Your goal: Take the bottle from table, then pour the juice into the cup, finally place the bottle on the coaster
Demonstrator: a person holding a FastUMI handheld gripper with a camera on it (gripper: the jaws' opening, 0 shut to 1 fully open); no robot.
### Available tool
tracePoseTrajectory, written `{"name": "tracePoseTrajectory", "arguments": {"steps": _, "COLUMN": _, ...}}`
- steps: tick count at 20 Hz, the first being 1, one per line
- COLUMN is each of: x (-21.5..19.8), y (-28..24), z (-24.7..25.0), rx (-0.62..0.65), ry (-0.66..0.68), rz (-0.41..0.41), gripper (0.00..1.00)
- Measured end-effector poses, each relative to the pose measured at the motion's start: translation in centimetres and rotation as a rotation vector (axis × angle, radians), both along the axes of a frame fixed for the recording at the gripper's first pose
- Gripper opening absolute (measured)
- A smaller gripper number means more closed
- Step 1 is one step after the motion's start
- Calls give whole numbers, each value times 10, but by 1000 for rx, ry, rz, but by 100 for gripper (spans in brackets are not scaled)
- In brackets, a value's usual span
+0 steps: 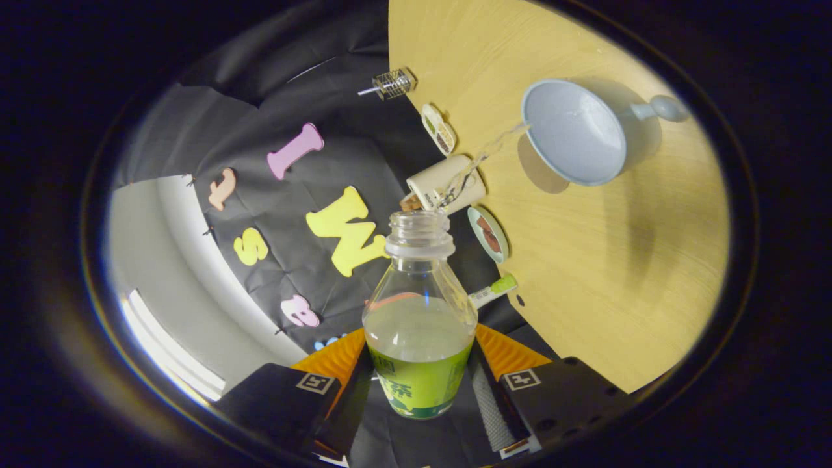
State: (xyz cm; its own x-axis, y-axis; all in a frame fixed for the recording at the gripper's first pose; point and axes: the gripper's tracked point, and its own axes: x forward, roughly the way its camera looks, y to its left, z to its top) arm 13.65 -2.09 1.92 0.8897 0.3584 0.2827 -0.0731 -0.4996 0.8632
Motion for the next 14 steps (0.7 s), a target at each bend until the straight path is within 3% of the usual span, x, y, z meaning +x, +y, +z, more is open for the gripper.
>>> {"name": "tracePoseTrajectory", "arguments": {"steps": 3, "x": -4, "y": 1, "z": 12, "rx": 86, "ry": -3, "rz": 21, "gripper": 79}}
{"name": "tracePoseTrajectory", "arguments": {"steps": 14, "x": -6, "y": -14, "z": 34, "rx": 204, "ry": 4, "rz": 36, "gripper": 79}}
